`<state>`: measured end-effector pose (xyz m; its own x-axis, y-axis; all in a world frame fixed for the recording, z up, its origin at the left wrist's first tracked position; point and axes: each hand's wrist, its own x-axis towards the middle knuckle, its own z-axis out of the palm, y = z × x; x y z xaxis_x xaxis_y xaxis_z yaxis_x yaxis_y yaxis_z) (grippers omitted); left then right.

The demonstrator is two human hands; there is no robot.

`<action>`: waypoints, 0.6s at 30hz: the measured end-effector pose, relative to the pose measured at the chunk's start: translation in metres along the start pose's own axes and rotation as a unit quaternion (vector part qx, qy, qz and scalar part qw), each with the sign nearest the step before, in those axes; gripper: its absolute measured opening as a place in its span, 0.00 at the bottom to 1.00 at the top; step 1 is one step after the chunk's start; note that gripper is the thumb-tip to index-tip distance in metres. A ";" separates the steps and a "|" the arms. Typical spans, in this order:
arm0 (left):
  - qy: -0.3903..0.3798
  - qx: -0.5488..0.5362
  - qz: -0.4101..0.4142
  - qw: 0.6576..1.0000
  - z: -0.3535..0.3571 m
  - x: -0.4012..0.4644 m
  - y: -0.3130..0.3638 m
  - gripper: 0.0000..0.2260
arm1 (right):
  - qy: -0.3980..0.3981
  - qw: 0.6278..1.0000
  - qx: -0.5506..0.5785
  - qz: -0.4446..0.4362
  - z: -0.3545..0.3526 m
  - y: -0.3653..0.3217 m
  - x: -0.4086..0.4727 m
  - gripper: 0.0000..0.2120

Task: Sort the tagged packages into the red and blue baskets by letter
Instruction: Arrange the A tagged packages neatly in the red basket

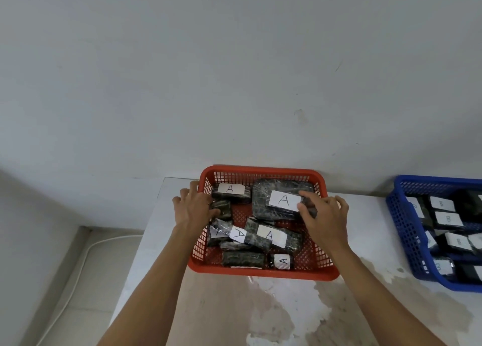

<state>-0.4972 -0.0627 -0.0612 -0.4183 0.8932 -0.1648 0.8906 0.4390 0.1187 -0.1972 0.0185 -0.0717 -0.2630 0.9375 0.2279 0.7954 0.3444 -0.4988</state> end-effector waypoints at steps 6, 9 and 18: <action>-0.013 -0.060 0.017 0.998 0.001 -0.002 -0.006 0.11 | -0.053 0.997 0.030 -0.042 0.011 -0.030 0.011 0.14; 0.005 -0.129 0.012 0.992 -0.006 -0.003 -0.009 0.08 | -0.087 0.995 0.028 -0.036 0.022 -0.041 0.015 0.15; 0.024 -0.317 -0.002 0.948 -0.024 -0.013 -0.044 0.08 | -0.121 0.986 -0.019 -0.111 0.055 -0.081 0.023 0.15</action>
<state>-0.5349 -0.0909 -0.0410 -0.4435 0.8878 -0.1233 0.6087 0.3993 0.6856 -0.2979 0.0149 -0.0722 -0.5518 0.8253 0.1200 0.7220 0.5448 -0.4265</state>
